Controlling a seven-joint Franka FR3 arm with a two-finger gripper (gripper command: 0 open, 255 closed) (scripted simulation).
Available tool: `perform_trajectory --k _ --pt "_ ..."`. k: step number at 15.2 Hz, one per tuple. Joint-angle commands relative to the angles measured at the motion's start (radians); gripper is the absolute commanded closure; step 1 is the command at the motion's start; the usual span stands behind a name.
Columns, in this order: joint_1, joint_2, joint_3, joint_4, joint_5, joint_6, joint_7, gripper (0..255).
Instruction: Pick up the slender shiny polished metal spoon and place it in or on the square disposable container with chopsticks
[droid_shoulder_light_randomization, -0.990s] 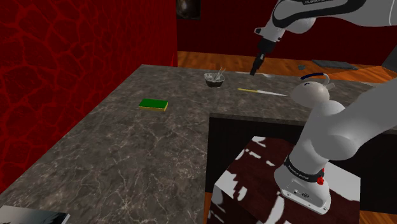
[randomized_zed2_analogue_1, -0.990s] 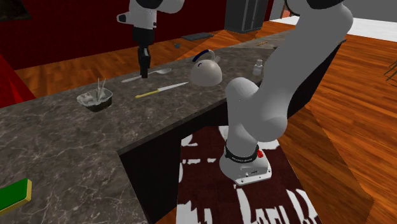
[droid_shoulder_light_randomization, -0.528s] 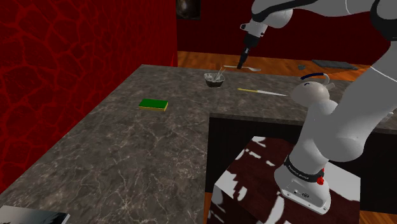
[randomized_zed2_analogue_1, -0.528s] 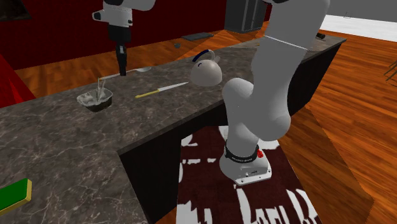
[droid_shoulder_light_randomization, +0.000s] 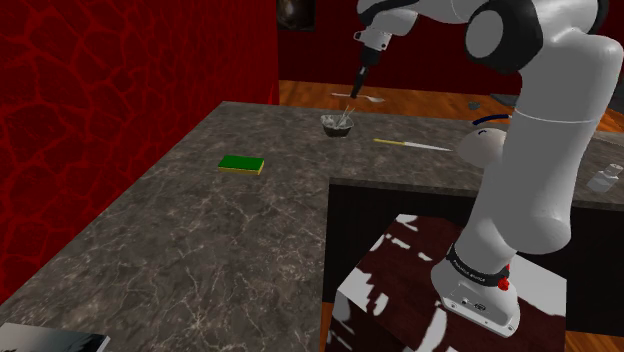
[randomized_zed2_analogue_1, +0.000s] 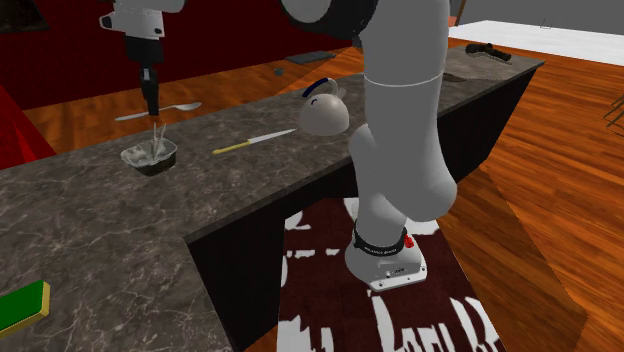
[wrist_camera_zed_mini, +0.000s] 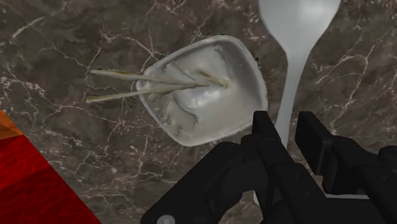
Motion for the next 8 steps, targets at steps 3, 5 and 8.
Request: perform_trajectory --k 3,5,8 --pt "-0.126 0.226 0.046 0.253 0.159 -0.108 -0.034 255" --pt "-0.201 0.327 0.079 0.399 0.216 -0.165 -0.023 255" --pt "-0.241 0.386 0.103 0.464 0.246 -0.174 -0.018 255"
